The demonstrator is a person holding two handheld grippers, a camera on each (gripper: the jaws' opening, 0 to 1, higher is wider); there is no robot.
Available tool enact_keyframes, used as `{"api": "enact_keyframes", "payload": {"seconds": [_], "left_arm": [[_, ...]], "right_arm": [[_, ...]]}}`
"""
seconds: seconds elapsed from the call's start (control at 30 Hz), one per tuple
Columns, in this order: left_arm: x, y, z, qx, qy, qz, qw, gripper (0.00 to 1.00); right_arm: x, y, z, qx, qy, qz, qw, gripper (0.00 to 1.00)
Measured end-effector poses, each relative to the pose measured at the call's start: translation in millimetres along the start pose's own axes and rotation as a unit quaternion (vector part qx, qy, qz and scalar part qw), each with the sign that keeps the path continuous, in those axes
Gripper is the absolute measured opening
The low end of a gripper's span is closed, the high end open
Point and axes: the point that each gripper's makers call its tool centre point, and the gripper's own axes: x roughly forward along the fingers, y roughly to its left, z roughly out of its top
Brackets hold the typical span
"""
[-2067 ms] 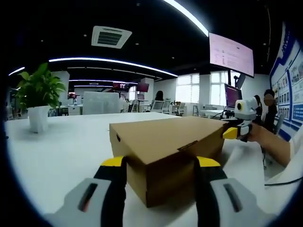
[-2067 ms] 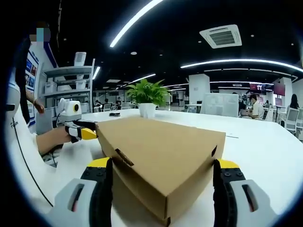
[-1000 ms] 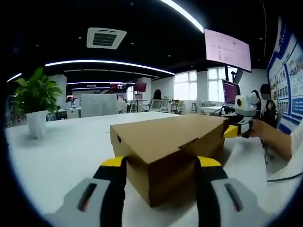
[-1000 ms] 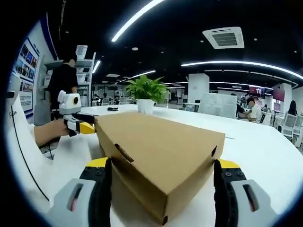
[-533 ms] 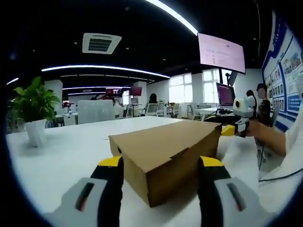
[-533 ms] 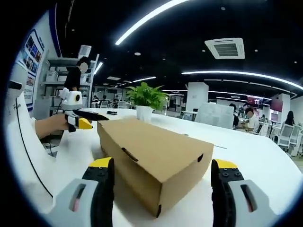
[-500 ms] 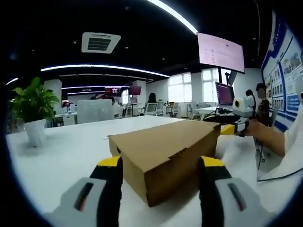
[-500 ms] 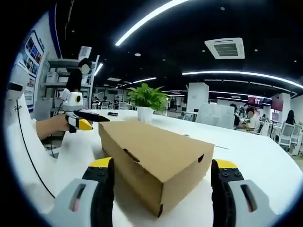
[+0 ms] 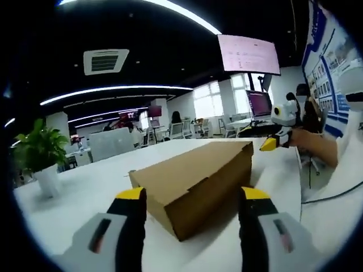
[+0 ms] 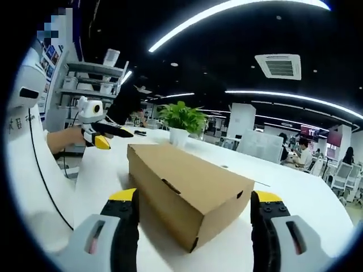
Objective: Operate the shoe box by opening the lid, removing the specified soft item, and placing it in the target area until the item is outside and the box remains undamaged.
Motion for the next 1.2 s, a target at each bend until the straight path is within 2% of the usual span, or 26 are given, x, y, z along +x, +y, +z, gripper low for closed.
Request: {"api": "enact_keyframes", "payload": {"seconds": [0.07,0.17,0.23,0.33,0.37,0.43,0.53,0.67,0.8,0.87,1.0,1.07,1.1,1.2], "left_arm": [[-2.8,3.4,-0.8,0.004,0.001,0.005,1.0,0.67],[-6.9,7.0,-1.5,0.005,0.003,0.008,0.9999,0.61],[-7.6,9.4,1.4,0.036,-0.001,0.017,0.9992,0.62],[-8.6,8.6,4.7,0.107,0.007,0.03,0.9938,0.66],[-8.0,1.7,12.2,0.151,-0.017,0.015,0.9883,0.66],[-10.5,-1.6,12.6,0.138,-0.02,0.015,0.9901,0.65],[-10.6,-4.3,17.1,0.151,-0.028,0.009,0.9881,0.62],[-10.4,-8.0,16.9,0.157,-0.023,0.0,0.9873,0.64],[-11.4,-5.9,16.1,0.176,-0.016,0.007,0.9843,0.64],[-12.0,-4.0,17.3,0.197,-0.014,0.016,0.9801,0.64],[-12.7,-2.0,18.9,0.206,-0.015,0.022,0.9782,0.64],[-12.1,-1.7,13.0,0.196,0.005,0.015,0.9804,0.6],[-12.0,-1.7,13.1,0.195,0.005,0.015,0.9806,0.6],[-11.0,-3.1,14.5,0.207,0.003,0.019,0.9781,0.63]], "right_arm": [[-0.8,2.3,2.7,-0.012,-0.001,0.001,0.9999,0.82],[-2.2,8.1,6.1,-0.04,0.007,0.007,0.9992,0.77],[-2.3,10.2,6.7,-0.051,0.014,0.008,0.9985,0.76],[-3.1,15.6,9.4,-0.083,0.015,0.013,0.9964,0.76],[-3.2,17.0,9.8,-0.089,0.014,0.015,0.9958,0.76],[-4.0,23.8,10.8,-0.104,0.007,0.03,0.9941,0.75],[-5.6,28.8,13.4,-0.129,-0.005,0.034,0.9911,0.74],[-6.8,29.2,19.9,-0.139,-0.018,0.029,0.9897,0.72],[-6.3,31.1,28.8,-0.144,-0.03,0.028,0.9887,0.7],[-5.7,31.9,29.0,-0.153,-0.03,0.029,0.9874,0.7],[-4.9,31.6,26.0,-0.168,-0.019,0.023,0.9853,0.7],[-5.3,30.5,24.0,-0.19,-0.012,0.02,0.9815,0.7],[-5.3,30.9,23.1,-0.195,-0.009,0.021,0.9805,0.7],[-3.8,31.2,18.3,-0.221,0.007,0.016,0.9751,0.7]]}}
